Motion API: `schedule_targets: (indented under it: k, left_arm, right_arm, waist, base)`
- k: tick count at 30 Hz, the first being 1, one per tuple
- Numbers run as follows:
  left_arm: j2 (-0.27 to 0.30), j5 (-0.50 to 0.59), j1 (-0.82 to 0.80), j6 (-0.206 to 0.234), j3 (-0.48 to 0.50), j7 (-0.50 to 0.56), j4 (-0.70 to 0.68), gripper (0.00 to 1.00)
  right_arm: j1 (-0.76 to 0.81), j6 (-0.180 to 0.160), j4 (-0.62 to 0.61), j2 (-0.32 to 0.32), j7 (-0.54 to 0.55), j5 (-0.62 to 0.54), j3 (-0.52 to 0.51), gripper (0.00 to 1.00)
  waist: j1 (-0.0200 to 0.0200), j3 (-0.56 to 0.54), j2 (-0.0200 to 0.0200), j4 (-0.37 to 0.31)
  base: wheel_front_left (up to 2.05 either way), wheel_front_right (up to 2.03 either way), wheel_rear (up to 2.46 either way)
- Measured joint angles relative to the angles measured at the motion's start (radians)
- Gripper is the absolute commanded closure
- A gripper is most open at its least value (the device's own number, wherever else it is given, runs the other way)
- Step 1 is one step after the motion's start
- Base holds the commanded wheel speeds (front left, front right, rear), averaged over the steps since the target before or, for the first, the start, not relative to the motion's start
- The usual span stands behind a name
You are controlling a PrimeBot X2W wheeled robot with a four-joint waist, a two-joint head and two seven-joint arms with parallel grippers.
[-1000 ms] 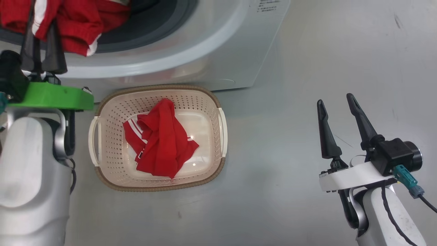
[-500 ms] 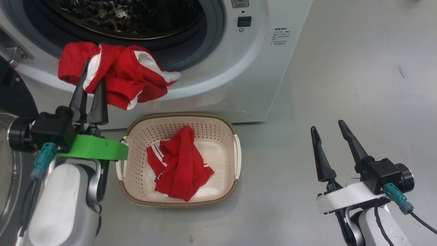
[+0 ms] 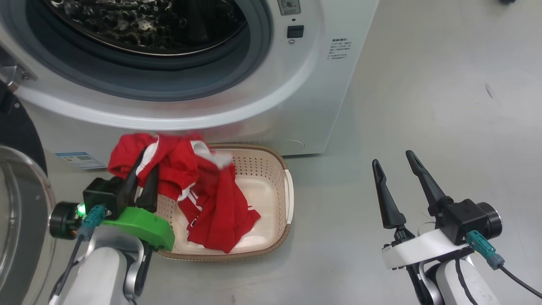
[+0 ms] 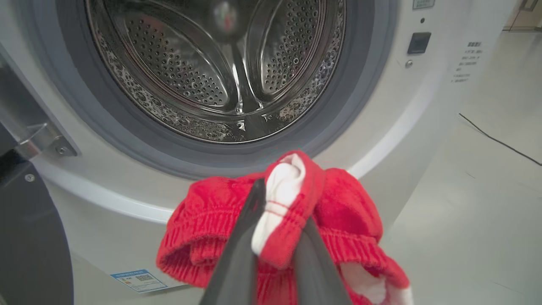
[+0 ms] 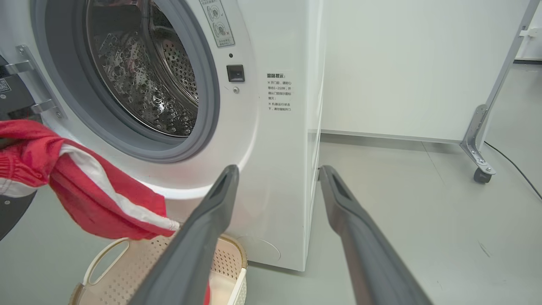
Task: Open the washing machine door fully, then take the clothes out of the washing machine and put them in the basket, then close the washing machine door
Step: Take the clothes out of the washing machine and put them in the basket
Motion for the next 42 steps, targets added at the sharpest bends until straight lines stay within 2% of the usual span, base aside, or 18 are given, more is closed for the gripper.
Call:
schedule_targets:
  k: [13,29,39,41,42]
  left_arm:
    - [-0.002,-0.006,-0.004,-0.005,-0.003,0.039,0.139,1.00]
    - [-0.028,-0.016,-0.166,-0.002,-0.002,0.099,0.393,1.00]
    - [-0.027,-0.061,-0.284,-0.002,0.045,0.131,0.561,1.00]
    - [-0.026,-0.061,-0.294,-0.002,0.050,0.130,0.588,0.56]
    - [-0.024,-0.063,-0.297,-0.002,0.055,0.130,0.600,0.18]
  right_arm:
    - [-0.010,-0.002,-0.032,0.011,0.000,0.009,0.007,0.00]
    - [-0.070,-0.007,-0.076,0.016,0.000,0.011,0.024,0.00]
    - [-0.121,-0.006,-0.079,0.018,0.000,0.011,0.022,0.00]
    - [-0.122,-0.007,-0.078,0.018,0.000,0.011,0.017,0.00]
    - [-0.123,-0.007,-0.077,0.018,0.000,0.011,0.017,0.00]
  waist:
    - [0.0000,0.082,0.0000,-0.074]
    - [0.0000,0.249,0.0000,-0.149]
    - [0.0000,0.344,0.0000,-0.206]
    - [0.0000,0.353,0.0000,-0.215]
    - [0.0000,0.356,0.0000,-0.218]
  base:
    - [0.00,0.00,0.00]
    - [0.00,0.00,0.00]
    - [0.00,0.00,0.00]
    - [0.00,0.00,0.00]
    - [0.00,0.00,0.00]
